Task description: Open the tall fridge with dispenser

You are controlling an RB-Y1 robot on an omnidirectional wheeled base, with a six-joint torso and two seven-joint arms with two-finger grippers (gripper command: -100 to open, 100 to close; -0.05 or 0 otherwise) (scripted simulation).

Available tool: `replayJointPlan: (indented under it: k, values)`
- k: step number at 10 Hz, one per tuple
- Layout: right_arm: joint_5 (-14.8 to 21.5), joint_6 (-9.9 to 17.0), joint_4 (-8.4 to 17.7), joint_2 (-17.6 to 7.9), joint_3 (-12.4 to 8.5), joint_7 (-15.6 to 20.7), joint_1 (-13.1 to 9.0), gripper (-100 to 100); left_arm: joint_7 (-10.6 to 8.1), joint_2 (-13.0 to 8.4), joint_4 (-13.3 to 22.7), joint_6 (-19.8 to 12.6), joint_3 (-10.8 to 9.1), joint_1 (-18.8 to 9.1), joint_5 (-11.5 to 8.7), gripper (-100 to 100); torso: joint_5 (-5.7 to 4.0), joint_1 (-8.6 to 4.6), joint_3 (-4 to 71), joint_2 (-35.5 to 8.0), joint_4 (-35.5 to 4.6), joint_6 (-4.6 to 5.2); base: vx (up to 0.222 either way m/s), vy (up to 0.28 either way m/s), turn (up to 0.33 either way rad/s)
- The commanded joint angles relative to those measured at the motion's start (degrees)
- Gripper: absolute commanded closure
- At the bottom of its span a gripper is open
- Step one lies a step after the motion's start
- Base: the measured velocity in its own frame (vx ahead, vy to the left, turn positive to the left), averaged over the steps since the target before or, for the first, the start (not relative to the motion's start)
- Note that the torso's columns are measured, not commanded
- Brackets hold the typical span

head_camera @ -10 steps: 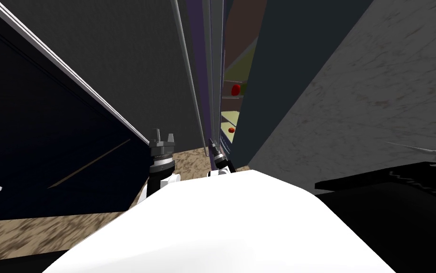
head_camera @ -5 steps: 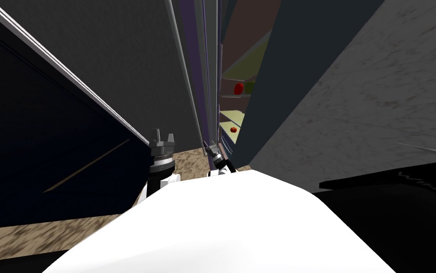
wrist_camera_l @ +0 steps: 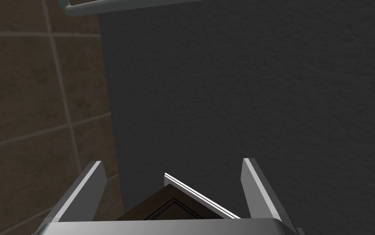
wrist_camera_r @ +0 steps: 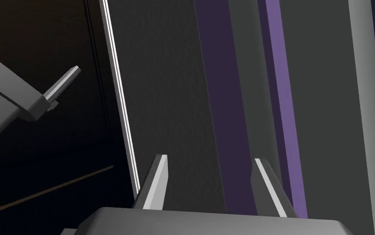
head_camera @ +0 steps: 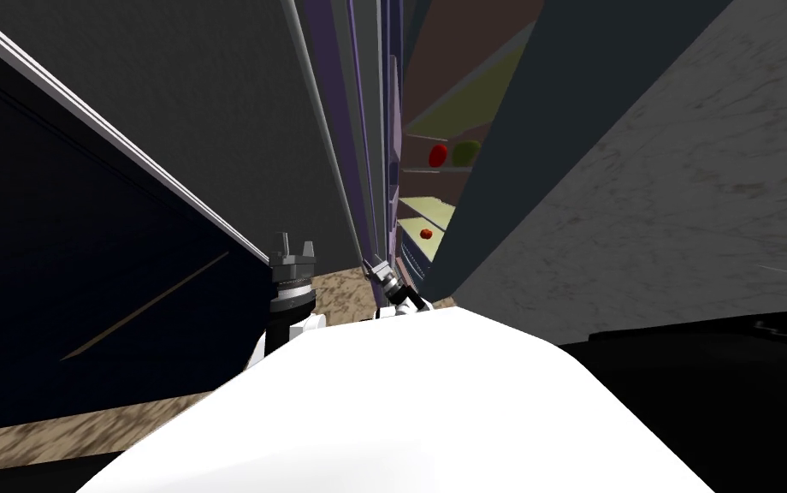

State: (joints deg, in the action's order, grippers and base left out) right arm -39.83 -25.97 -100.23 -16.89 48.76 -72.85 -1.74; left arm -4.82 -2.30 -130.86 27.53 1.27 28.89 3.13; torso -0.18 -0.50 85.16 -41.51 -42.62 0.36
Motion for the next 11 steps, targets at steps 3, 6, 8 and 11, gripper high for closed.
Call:
replayJointPlan:
  k: [3, 6, 8, 11]
  values:
    - [5.46, 0.92, 0.71, -1.95, 0.03, 7.13, -5.48, -100, 0.0, 0.0, 0.0, 0.0, 0.0, 0.0, 0.0, 0, 0.02, 0.08, -0.13, -0.18, 0.1, -0.03, 0.03, 0.068, -0.036]
    - [9.13, 2.05, 1.65, -3.72, 1.06, 11.49, -8.31, -100, 0.0, 0.0, 0.0, 0.0, 0.0, -0.01, 0.0, 0, 0.05, 0.15, -0.19, -0.27, 0.12, -0.11, 0.024, 0.078, -0.028]
    - [12.89, 3.2, 2.63, -5.54, 2.1, 15.13, -11.21, -100, 0.0, 0.0, 0.0, 0.0, 0.0, 0.0, 0.0, 0, 0.02, 0.1, -0.22, -0.3, 0.18, -0.05, 0.029, 0.084, -0.047]
    - [16.7, 4.36, 3.65, -7.4, 3.14, 19.33, -14.17, -100, 0.0, 0.0, 0.0, 0.0, 0.0, 0.0, 0.0, 0, 0.07, 0.24, -0.29, -0.4, 0.22, -0.14, 0.017, 0.078, -0.047]
